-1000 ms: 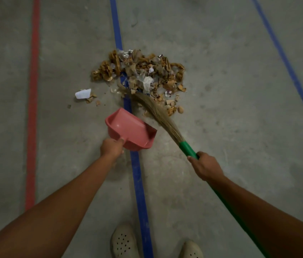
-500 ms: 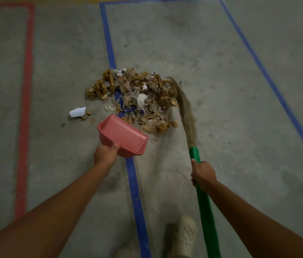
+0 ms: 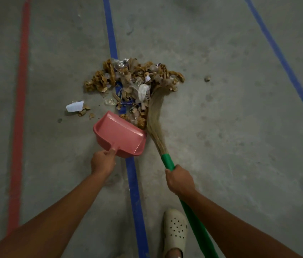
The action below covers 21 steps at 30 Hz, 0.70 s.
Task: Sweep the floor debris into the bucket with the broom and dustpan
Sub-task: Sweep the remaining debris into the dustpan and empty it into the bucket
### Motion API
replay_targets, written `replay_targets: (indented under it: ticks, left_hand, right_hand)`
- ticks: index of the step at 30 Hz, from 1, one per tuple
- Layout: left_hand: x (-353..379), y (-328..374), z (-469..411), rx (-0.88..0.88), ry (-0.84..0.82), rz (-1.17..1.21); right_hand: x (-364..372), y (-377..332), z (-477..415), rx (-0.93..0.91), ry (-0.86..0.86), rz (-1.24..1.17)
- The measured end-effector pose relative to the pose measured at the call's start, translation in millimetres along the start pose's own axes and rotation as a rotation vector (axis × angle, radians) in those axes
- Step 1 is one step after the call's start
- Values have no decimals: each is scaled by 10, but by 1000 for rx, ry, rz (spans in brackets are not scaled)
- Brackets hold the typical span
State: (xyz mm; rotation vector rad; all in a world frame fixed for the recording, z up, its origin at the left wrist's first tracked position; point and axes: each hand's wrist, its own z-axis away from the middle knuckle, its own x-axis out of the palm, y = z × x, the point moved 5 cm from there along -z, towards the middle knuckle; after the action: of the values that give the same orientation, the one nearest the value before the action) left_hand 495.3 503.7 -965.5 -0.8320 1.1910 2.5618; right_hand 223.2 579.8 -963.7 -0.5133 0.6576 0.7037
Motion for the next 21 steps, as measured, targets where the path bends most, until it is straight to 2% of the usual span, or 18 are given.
replay_targets:
  ticks: [4, 13, 21]
  left_hand:
    - [-20, 267, -2, 15, 35, 1]
    - [250, 1243, -32, 85, 10, 59]
    - [739, 1929, -21, 154, -73, 70]
  right_hand:
    - [-331, -52, 33, -89, 97, 70]
    - [-1121, 100, -1, -97, 248, 28]
    - [-1664, 539, -379, 54, 319, -183]
